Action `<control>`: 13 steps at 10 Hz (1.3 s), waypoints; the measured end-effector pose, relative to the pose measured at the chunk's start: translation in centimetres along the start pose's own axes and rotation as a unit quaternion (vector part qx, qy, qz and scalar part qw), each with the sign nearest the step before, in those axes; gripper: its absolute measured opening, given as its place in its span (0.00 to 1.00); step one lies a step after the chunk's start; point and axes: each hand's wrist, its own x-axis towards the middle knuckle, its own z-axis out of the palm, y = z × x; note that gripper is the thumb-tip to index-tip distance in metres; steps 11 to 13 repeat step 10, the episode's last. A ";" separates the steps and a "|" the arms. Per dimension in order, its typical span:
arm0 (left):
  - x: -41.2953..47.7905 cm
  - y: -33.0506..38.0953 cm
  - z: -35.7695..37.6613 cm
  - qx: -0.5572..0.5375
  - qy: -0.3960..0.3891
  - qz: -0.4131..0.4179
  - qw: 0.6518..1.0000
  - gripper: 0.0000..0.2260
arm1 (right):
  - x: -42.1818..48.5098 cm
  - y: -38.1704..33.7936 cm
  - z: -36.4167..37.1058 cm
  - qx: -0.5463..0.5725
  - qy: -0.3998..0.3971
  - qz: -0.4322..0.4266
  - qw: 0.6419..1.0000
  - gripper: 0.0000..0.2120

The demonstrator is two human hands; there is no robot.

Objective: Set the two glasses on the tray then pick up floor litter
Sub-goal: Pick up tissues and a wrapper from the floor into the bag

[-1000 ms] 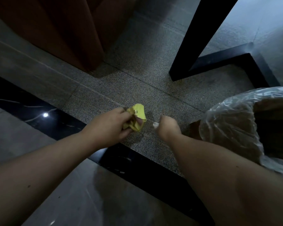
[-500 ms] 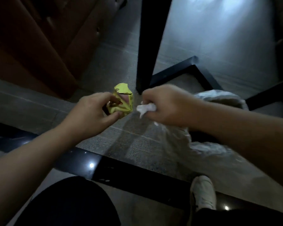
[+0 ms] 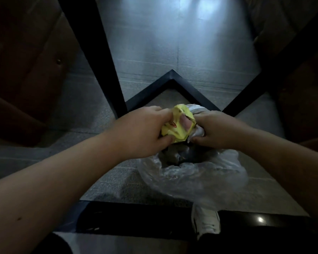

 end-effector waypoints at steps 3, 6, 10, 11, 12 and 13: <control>1.9 -0.2 2.0 0.052 -0.053 -0.006 0.997 0.16 | -1.4 1.5 -0.3 -0.099 -0.049 -0.016 0.994 0.25; 1.7 -0.1 3.5 0.173 -0.044 0.023 0.984 0.29 | -2.3 1.6 -1.3 -0.081 0.052 -0.039 0.995 0.43; -3.8 3.9 -11.7 0.198 0.074 -0.060 0.976 0.34 | -6.7 -8.3 -13.5 -0.157 0.157 -0.098 0.970 0.49; -3.8 3.9 -11.7 0.198 0.074 -0.060 0.976 0.34 | -6.7 -8.3 -13.5 -0.157 0.157 -0.098 0.970 0.49; -3.8 3.9 -11.7 0.198 0.074 -0.060 0.976 0.34 | -6.7 -8.3 -13.5 -0.157 0.157 -0.098 0.970 0.49; -3.8 3.9 -11.7 0.198 0.074 -0.060 0.976 0.34 | -6.7 -8.3 -13.5 -0.157 0.157 -0.098 0.970 0.49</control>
